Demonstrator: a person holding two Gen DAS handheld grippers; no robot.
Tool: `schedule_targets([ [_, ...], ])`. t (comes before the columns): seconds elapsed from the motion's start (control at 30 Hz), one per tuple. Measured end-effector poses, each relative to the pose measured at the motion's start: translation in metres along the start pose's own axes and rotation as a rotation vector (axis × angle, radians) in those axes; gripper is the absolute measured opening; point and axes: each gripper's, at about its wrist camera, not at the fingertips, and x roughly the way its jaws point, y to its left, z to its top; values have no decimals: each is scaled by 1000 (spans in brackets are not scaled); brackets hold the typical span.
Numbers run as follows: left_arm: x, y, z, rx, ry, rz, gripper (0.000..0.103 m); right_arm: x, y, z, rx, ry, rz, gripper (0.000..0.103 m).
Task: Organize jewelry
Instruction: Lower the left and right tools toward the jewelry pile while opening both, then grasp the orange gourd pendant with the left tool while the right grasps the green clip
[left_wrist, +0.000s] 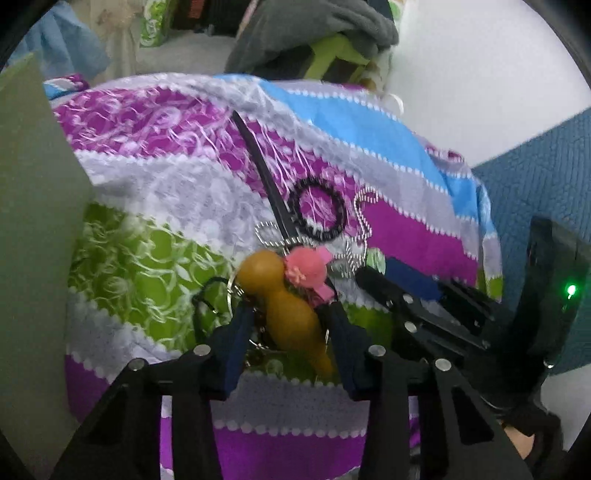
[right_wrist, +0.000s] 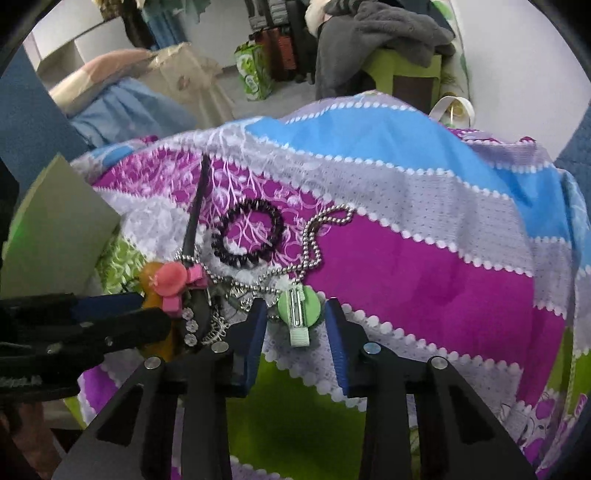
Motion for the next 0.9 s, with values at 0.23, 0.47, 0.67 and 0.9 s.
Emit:
schedule_targets([
  [0.23, 1, -3, -2, 22, -15, 20, 29, -1, 3, 0, -11, 2, -12, 21],
  [0.47, -16, -5, -3, 44, -26, 29, 29, -23, 10, -2, 8, -19, -42, 21],
  [0.67, -40, -10, -14, 70, -44, 20, 29, -55, 19, -17, 75, -41, -50, 21],
  [0.9, -82, -7, -29, 111, -86, 10, 29, -97, 37, -39, 166, -87, -86, 21],
])
